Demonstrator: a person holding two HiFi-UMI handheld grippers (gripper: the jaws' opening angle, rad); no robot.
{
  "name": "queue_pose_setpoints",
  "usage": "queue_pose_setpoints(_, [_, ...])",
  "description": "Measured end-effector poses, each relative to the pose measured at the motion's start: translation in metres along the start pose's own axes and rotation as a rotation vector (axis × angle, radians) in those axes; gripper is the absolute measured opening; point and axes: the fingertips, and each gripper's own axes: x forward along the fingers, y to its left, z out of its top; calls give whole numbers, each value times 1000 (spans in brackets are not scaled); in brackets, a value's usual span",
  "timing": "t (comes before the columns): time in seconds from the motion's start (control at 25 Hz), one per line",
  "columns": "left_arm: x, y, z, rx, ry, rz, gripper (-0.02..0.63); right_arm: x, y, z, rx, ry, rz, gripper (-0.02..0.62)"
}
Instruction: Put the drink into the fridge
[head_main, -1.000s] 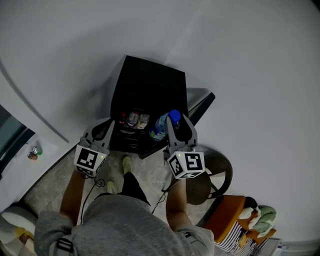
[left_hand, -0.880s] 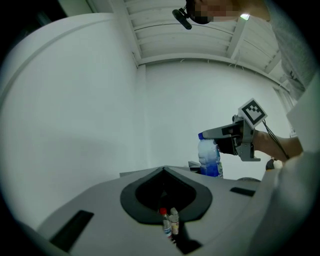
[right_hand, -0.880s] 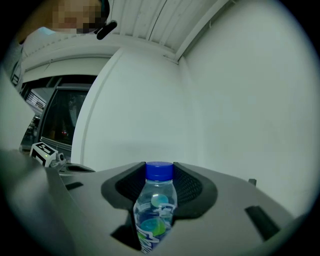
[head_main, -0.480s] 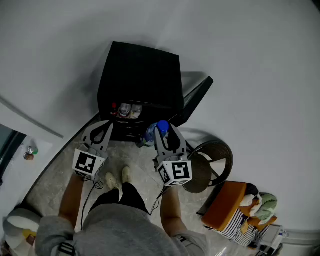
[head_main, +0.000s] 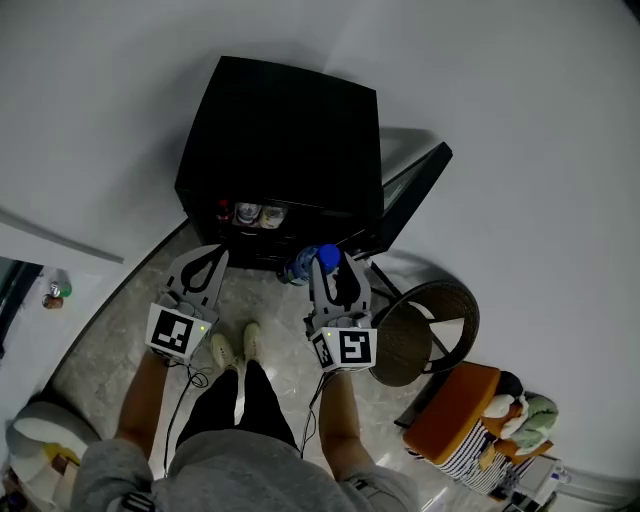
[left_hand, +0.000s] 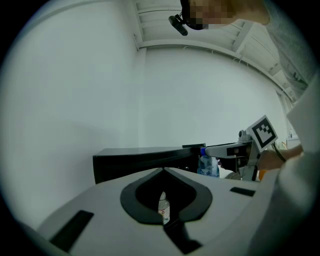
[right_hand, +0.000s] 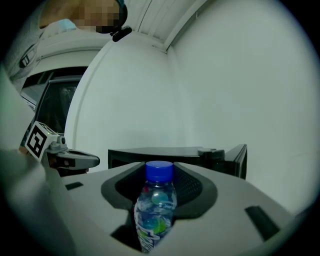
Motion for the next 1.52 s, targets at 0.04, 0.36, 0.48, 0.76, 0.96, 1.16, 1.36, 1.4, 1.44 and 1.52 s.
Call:
queue_pose_setpoints(0.04, [2, 2, -6, -4, 7, 8, 2, 4, -3, -8, -2, 6, 3, 184])
queue_pose_setpoints(0.36, [21, 11, -45, -3, 46, 60, 2, 32, -21, -60, -3, 27, 21, 184])
queue_pose_setpoints(0.48, [25, 15, -59, 8, 68, 74, 2, 41, -24, -71, -8, 26, 22, 184])
queue_pose_setpoints(0.76, [42, 28, -79, 9, 37, 102, 2, 67, -35, -99, -29, 21, 4, 184])
queue_pose_setpoints(0.96, [51, 36, -96, 4, 29, 104, 2, 83, -32, -120, -59, 20, 4, 184])
queue_pose_setpoints(1.16, [53, 45, -113, 3, 20, 110, 2, 97, -38, -141, -6, 33, -62, 185])
queue_pose_setpoints(1.36, [53, 56, -127, -1, 22, 111, 2, 106, -45, -157, 4, 41, -153, 185])
queue_pose_setpoints(1.4, [53, 58, -130, 0, 23, 108, 2, 107, -47, -159, 8, 39, -169, 184])
queue_pose_setpoints(1.44, [54, 60, -132, 1, 23, 106, 2, 109, -49, -161, 9, 37, -181, 184])
queue_pose_setpoints(1.52, [55, 63, -135, 0, 19, 102, 2, 114, -50, -164, 2, 35, -198, 184])
